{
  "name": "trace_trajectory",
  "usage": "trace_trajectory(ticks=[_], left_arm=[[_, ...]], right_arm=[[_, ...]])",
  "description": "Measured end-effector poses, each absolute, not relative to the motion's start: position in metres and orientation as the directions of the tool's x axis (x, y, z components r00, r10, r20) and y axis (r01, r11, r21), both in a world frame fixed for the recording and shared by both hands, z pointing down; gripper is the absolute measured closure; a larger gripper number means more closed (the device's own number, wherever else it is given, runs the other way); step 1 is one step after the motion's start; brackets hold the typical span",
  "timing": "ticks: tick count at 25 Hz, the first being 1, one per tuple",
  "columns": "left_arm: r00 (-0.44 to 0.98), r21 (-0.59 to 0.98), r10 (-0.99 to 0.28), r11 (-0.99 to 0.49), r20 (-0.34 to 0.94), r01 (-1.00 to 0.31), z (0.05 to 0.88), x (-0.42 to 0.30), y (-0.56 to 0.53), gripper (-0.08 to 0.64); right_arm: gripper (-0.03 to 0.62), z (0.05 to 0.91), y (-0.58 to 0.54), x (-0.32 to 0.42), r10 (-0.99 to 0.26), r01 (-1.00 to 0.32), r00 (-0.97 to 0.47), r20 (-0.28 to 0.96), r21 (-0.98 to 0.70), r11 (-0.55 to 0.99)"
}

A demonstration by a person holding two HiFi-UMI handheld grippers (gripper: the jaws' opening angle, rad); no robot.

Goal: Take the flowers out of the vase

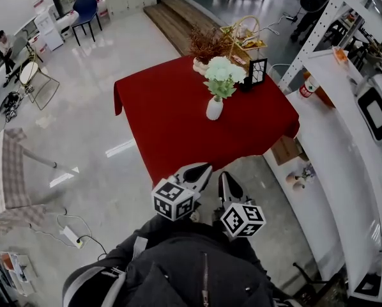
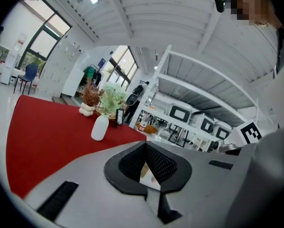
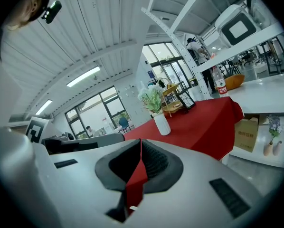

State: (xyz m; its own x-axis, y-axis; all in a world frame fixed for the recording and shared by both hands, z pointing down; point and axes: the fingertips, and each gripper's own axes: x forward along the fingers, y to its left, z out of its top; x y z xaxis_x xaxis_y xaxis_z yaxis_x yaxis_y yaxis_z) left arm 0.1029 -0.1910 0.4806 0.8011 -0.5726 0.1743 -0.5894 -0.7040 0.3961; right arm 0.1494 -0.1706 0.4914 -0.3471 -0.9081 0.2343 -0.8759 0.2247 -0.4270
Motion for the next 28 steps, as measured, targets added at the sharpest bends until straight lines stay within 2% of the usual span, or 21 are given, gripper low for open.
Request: trace_trajectory(ticks=[15,28], left_arm=[[0.784,0.375,-0.590,-0.693,0.196,-0.615,0.483,0.104,-0.205,0.554],[0.707,0.310,-0.691,-0.645,0.153,-0.698,0.456,0.116,-0.299,0.552]], right_arm=[[0.580,0.498,-0.167,0.151,-0.903,-0.863,-0.356,0.241,-0.455,0.219],[0.580,0.480,-0.240,0.163,-0.896,-0.857,-0.395,0.201,-0.433,0.281]])
